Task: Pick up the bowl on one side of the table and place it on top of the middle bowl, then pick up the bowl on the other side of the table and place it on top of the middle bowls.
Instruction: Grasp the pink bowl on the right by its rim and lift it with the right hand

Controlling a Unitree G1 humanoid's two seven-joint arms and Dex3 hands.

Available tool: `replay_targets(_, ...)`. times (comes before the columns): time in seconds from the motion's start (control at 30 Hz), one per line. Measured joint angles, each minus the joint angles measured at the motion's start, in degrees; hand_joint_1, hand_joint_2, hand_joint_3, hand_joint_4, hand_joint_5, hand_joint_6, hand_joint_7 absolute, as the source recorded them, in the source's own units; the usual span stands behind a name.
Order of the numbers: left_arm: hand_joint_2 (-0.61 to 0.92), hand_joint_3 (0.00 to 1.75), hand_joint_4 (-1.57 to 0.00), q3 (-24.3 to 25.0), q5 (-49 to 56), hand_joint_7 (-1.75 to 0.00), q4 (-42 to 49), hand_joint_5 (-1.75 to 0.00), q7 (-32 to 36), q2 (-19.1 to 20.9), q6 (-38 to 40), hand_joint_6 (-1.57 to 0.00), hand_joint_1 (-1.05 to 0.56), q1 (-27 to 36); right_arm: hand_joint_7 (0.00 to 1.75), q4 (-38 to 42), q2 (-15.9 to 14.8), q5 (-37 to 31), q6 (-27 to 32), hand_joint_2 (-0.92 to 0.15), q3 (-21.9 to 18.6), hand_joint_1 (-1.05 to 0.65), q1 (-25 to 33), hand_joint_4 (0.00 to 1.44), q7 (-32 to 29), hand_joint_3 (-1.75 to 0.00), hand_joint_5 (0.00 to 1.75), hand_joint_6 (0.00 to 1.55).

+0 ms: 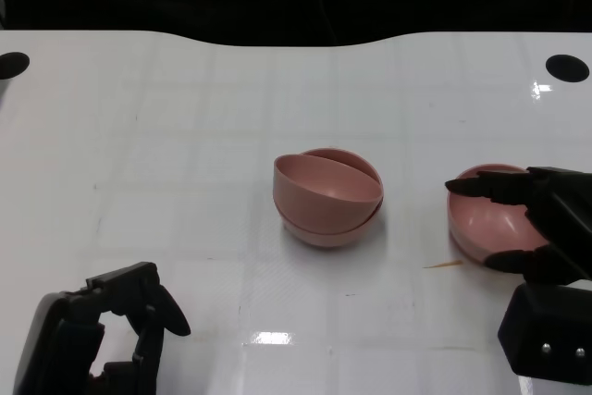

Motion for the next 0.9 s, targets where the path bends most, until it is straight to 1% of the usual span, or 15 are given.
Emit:
replay_targets(0.13, 0.24, 1.6, -0.9, 0.0, 0.6, -1.47, 0.0, -1.65, -0.1, -0.1, -0.1, -0.85, -0.01, -0.1, 0.02, -1.2, -1.3, -4.4, 4.1, -0.81, 2.0, -0.35, -0.2, 0.39, 3.2, -0.01, 0.34, 0.5)
replay_targets(0.27, 0.25, 1.58, -0.89, 0.0, 0.9, -1.47, 0.6, -1.65, -0.1, -0.1, -0.6, -0.84, -0.02, -0.7, 0.01, -0.6, -2.6, -8.6, 8.9, -0.83, 4.6, -0.35, -2.8, 0.47, 8.4, 0.0, 0.19, 0.51)
replay_targets(0.37, 0.26, 1.57, -0.89, 0.0, 1.1, -1.46, 0.9, -1.65, -0.1, -0.2, -0.8, -0.84, -0.03, -1.1, 0.0, 2.0, -3.0, -10.8, 10.6, -0.84, 6.6, -0.36, -5.6, 0.49, 9.7, 0.0, 0.15, 0.51)
replay_targets(0.43, 0.26, 1.57, -0.89, 0.1, 1.4, -1.46, 1.0, -1.66, -0.1, -0.2, -1.0, -0.84, -0.02, -1.2, 0.0, 4.7, -3.2, -12.8, 12.2, -0.87, 8.6, -0.39, -7.4, 0.49, 11.0, -0.01, 0.11, 0.48)
replay_targets(0.5, 0.26, 1.57, -0.88, 0.1, 1.7, -1.46, 1.0, -1.66, -0.1, -0.2, -1.2, -0.84, -0.02, -1.2, 0.0, 7.5, -3.3, -14.3, 13.6, -0.88, 10.3, -0.38, -9.2, 0.51, 12.1, -0.01, 0.09, 0.47)
replay_targets(0.6, 0.25, 1.57, -0.88, 0.1, 1.8, -1.46, 1.0, -1.67, -0.1, -0.3, -1.4, -0.84, -0.03, -1.4, 0.0, 12.6, -3.3, -15.7, 13.7, -0.9, 12.8, -0.36, -11.9, 0.55, 12.1, -0.01, 0.09, 0.48)
replay_targets(0.73, 0.24, 1.58, -0.88, 0.1, 1.9, -1.47, 1.1, -1.67, -0.1, -0.4, -1.6, -0.83, -0.04, -1.6, 0.0, 19.0, -3.3, -15.9, 12.9, -0.92, 15.3, -0.36, -14.7, 0.56, 11.7, -0.02, 0.07, 0.46)
replay_targets(0.8, 0.24, 1.59, -0.87, 0.1, 1.9, -1.47, 1.0, -1.68, -0.2, -0.4, -1.6, -0.84, -0.04, -1.6, 0.01, 22.4, -3.4, -16.0, 12.3, -0.92, 16.6, -0.38, -16.5, 0.64, 11.3, -0.03, 0.1, 0.48)
replay_targets(0.87, 0.23, 1.59, -0.87, 0.1, 1.9, -1.47, 1.0, -1.68, -0.2, -0.4, -1.6, -0.84, -0.03, -1.6, 0.02, 26.2, -3.3, -16.0, 11.0, -0.92, 18.1, -0.37, -18.5, 0.68, 10.5, -0.04, 0.11, 0.5)
replay_targets(0.9, 0.23, 1.59, -0.87, 0.1, 1.9, -1.47, 1.0, -1.69, -0.2, -0.4, -1.6, -0.84, -0.03, -1.6, 0.03, 27.9, -3.3, -16.0, 10.3, -0.92, 18.6, -0.35, -19.3, 0.71, 9.6, -0.05, 0.11, 0.54)
